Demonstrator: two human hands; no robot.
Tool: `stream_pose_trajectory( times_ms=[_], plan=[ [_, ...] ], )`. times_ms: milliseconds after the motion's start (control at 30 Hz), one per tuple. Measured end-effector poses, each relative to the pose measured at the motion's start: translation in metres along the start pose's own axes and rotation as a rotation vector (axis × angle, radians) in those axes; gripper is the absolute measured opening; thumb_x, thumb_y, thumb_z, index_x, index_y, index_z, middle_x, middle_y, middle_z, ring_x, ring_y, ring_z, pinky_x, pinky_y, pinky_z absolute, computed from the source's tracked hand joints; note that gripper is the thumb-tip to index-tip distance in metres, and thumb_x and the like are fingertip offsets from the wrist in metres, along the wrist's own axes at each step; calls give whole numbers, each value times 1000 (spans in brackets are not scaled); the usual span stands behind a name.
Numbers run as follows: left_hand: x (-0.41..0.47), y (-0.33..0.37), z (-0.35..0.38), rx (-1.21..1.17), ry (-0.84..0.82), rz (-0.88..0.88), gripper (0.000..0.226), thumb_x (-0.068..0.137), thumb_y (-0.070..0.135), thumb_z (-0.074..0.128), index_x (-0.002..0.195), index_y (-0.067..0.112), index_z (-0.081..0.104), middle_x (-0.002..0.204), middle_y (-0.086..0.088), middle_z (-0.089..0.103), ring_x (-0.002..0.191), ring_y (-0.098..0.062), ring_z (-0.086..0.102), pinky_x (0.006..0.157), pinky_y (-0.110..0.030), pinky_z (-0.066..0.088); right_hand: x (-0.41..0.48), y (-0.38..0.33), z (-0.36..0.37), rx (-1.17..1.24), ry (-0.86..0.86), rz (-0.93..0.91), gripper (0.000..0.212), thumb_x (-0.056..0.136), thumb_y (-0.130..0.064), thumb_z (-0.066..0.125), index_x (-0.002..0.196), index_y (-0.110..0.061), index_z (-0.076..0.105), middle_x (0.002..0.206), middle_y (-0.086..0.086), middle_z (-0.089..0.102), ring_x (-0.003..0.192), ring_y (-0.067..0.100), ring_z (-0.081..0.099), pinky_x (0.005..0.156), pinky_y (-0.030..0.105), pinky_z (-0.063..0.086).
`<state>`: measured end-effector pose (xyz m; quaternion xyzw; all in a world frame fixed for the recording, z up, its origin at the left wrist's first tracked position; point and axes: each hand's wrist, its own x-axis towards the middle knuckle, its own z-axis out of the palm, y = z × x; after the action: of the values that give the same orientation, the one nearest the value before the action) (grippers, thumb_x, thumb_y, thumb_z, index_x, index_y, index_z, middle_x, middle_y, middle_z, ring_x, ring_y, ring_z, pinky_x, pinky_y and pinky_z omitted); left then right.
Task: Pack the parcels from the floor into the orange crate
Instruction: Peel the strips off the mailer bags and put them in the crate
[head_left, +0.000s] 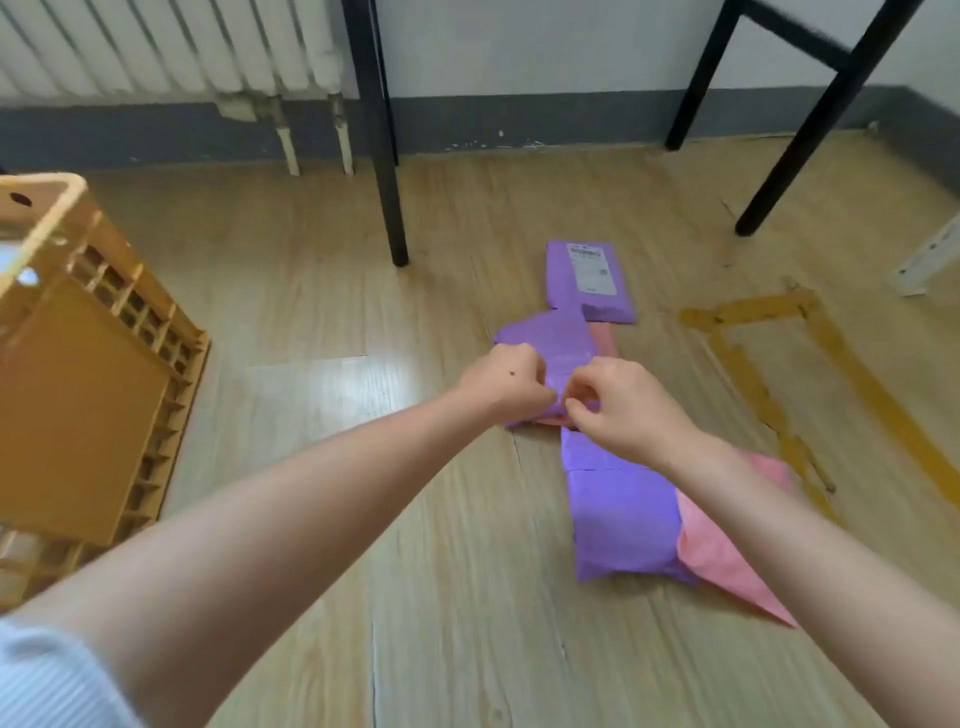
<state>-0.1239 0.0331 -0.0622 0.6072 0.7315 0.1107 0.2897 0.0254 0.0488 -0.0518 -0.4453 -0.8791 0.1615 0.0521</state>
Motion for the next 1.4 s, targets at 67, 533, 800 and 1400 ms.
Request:
stream_pose_trajectory(
  times_ms=[67,533,800,1400],
  plan=[
    [7,4,29,-61,38,-17,25,78,22,59,57,18,46,63,-2,55,65,-24,53,51,-25,37,-8,30,6,23,-16,60,11,81,-17,58,82,-16,68,82,3,60,86,26,60,77,37,47],
    [32,-16,146,-374,304,-124,58,83,20,58,140,18,45,152,-10,33,142,-20,26,111,-34,29,38,79,80,444,21,386,57,83,-8,58,136,0,40,130,21,51,121,33,49,103,39,38],
    [33,-19,144,-306,292,-182,47,78,28,62,125,25,56,134,-2,50,127,-26,40,101,-36,36,57,76,110,778,285,729,40,84,-6,63,122,0,55,118,17,62,108,30,59,86,30,46],
    [16,-55,11,-47,685,-21,12,88,21,55,96,20,63,100,4,60,98,-25,48,77,-33,31,112,-28,1,917,4,560,56,81,-11,63,131,-8,39,90,8,61,61,17,59,53,26,50]
  ],
)
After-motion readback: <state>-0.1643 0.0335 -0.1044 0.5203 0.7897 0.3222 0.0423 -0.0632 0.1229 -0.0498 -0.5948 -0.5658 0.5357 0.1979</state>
